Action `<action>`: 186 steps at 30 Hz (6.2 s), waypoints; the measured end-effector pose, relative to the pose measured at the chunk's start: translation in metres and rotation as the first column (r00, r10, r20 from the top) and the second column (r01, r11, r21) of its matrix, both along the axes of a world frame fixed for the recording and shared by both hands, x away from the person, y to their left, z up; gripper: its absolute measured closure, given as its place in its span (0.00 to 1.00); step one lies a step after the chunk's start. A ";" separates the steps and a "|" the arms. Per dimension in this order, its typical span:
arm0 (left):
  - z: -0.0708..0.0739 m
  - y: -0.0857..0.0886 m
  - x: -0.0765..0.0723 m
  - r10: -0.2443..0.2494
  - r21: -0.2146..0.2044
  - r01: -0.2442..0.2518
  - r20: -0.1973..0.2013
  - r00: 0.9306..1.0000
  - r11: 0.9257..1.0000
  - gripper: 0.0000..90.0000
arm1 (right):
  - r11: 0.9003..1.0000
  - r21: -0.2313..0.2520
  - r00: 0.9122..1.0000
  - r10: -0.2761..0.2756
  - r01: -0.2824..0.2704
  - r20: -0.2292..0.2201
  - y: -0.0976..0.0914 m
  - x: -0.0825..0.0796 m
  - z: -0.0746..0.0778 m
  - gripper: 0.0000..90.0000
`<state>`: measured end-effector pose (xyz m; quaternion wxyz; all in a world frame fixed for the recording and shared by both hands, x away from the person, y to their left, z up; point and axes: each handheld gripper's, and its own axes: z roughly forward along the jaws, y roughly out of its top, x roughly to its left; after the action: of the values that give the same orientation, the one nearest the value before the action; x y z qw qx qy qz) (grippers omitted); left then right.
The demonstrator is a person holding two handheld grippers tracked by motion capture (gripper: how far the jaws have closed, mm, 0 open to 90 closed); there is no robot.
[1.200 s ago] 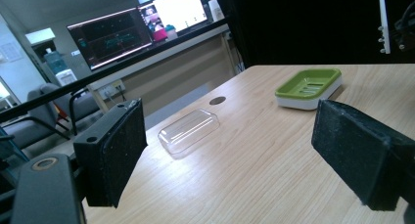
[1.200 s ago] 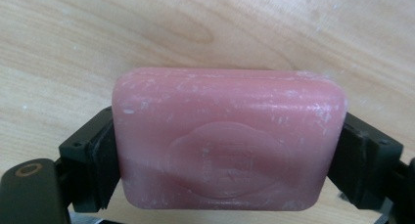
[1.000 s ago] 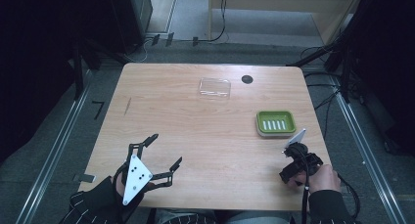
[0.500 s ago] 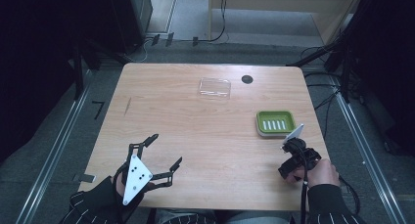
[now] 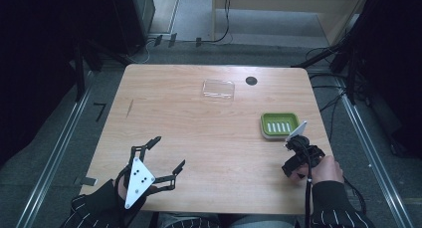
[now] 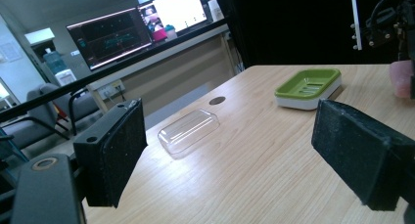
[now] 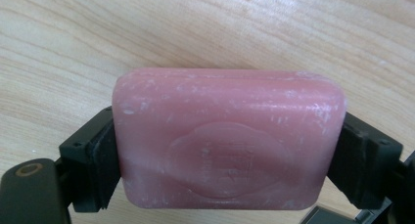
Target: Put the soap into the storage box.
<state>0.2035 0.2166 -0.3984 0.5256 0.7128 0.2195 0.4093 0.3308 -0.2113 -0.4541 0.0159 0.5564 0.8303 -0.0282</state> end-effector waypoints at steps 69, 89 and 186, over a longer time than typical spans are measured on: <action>0.000 0.000 0.000 -0.002 0.009 0.002 0.000 1.000 1.000 0.15 | 1.000 0.023 0.998 0.020 -0.022 0.052 0.013 0.066 0.031 0.15; 0.000 0.000 0.000 -0.003 0.005 0.003 0.001 1.000 1.000 0.15 | 0.999 0.031 0.997 0.022 -0.024 0.073 0.018 0.089 0.039 0.15; -0.001 0.000 -0.001 0.000 0.007 -0.001 0.002 1.000 1.000 0.15 | 0.987 0.079 0.989 -0.141 0.138 0.039 0.027 0.156 0.003 0.15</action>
<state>0.2027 0.2170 -0.3991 0.5231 0.7143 0.2177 0.4109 0.4864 -0.1846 -0.4511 0.0113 0.6138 0.7893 0.0146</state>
